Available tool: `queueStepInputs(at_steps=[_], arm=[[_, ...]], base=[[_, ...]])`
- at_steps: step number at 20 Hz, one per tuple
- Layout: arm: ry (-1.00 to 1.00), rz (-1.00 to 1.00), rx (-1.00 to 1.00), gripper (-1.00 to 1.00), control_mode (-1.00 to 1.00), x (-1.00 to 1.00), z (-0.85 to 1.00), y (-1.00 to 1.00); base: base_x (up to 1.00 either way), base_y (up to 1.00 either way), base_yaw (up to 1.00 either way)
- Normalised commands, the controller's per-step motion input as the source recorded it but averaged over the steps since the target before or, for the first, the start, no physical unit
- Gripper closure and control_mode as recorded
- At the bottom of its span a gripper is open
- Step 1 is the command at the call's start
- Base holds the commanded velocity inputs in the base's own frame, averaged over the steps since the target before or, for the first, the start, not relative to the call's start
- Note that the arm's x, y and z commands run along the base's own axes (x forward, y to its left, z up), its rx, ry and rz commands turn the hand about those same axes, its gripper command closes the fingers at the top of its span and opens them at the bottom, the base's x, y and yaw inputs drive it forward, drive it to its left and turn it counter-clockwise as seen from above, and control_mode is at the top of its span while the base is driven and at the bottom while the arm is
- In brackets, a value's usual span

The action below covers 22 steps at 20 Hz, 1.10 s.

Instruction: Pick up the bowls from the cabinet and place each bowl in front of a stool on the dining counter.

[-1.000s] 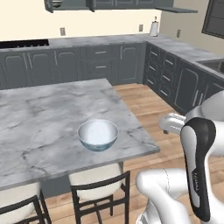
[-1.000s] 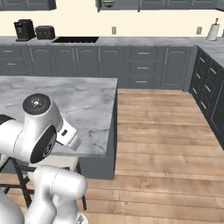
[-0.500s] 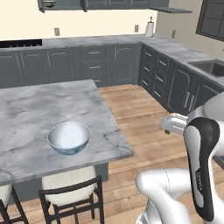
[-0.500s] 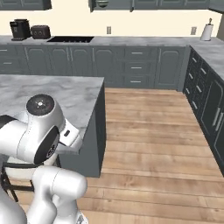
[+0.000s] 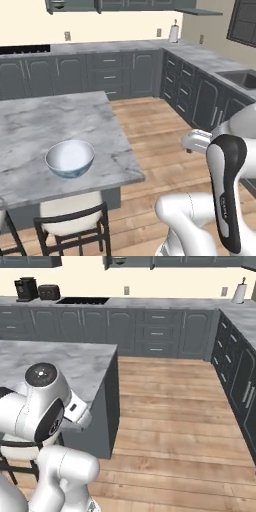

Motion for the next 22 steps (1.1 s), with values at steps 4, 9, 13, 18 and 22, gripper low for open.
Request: queueStepInputs(at_steps=[4, 9, 13, 18, 22], arm=[[0.0, 0.0, 0.0, -1.0, 1.0, 0.0, 0.0, 0.0], [0.0, 0.0, 0.0, -1.0, 1.0, 0.0, 0.0, 0.0], [0.0, 0.0, 0.0, -1.0, 1.0, 0.0, 0.0, 0.0], [0.0, 0.0, 0.0, -1.0, 1.0, 0.0, 0.0, 0.0], [0.0, 0.0, 0.0, -1.0, 1.0, 0.0, 0.0, 0.0]], base=[[-0.22, -1.0, -0.25], [0.34, -0.56, -0.32], [1.0, 0.0, -0.02], [1.0, -0.02, 0.21], [1.0, -0.36, 0.4]])
